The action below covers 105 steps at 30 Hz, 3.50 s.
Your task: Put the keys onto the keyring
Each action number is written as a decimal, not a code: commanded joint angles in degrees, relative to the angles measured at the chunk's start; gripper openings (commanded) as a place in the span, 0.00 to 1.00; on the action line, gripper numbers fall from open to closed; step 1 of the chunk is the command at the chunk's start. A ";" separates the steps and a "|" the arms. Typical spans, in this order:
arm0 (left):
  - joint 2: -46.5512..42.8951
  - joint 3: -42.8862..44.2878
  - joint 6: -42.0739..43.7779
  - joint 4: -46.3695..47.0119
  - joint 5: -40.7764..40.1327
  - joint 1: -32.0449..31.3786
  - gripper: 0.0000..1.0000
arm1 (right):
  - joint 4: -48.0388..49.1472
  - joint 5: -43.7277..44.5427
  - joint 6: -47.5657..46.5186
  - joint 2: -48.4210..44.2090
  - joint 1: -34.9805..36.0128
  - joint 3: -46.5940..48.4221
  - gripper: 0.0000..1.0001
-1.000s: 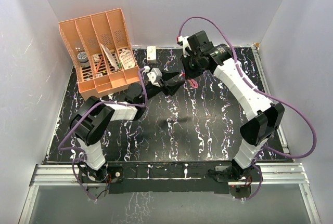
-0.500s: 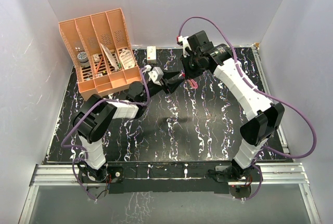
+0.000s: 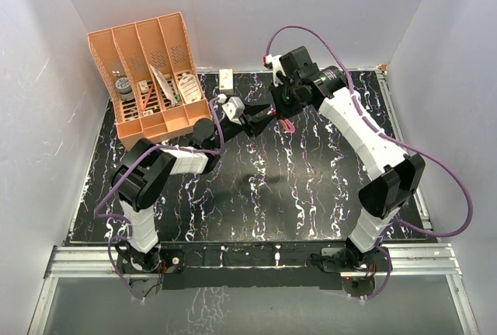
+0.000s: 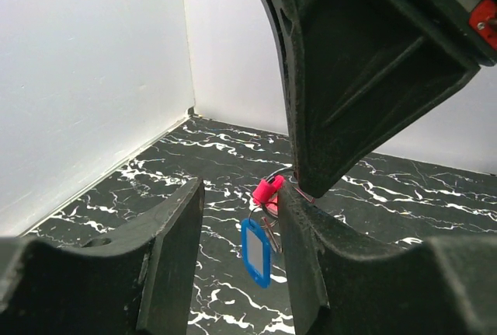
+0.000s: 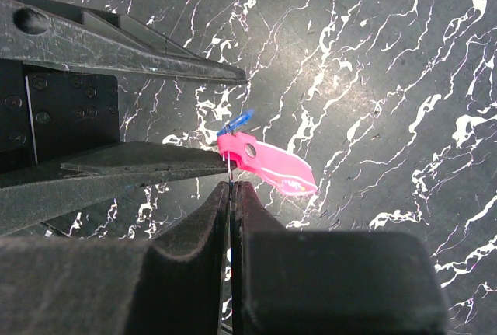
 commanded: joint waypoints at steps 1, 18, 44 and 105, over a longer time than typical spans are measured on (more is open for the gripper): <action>-0.19 2.18 -0.27 2.04 3.39 0.59 0.40 | 1.60 -0.67 -1.53 -3.07 0.38 -0.04 0.00; 0.66 2.98 -3.04 2.58 9.38 1.67 0.23 | 1.83 -0.70 -2.34 -2.82 1.06 0.30 0.00; 1.20 3.38 -7.72 5.13 9.73 2.20 0.00 | 4.40 0.43 -1.51 -4.32 1.35 -0.51 0.00; -4.76 -8.12 -71.09 12.77 -27.25 3.73 0.00 | 62.59 -0.83 16.65 -19.07 0.21 -35.50 0.35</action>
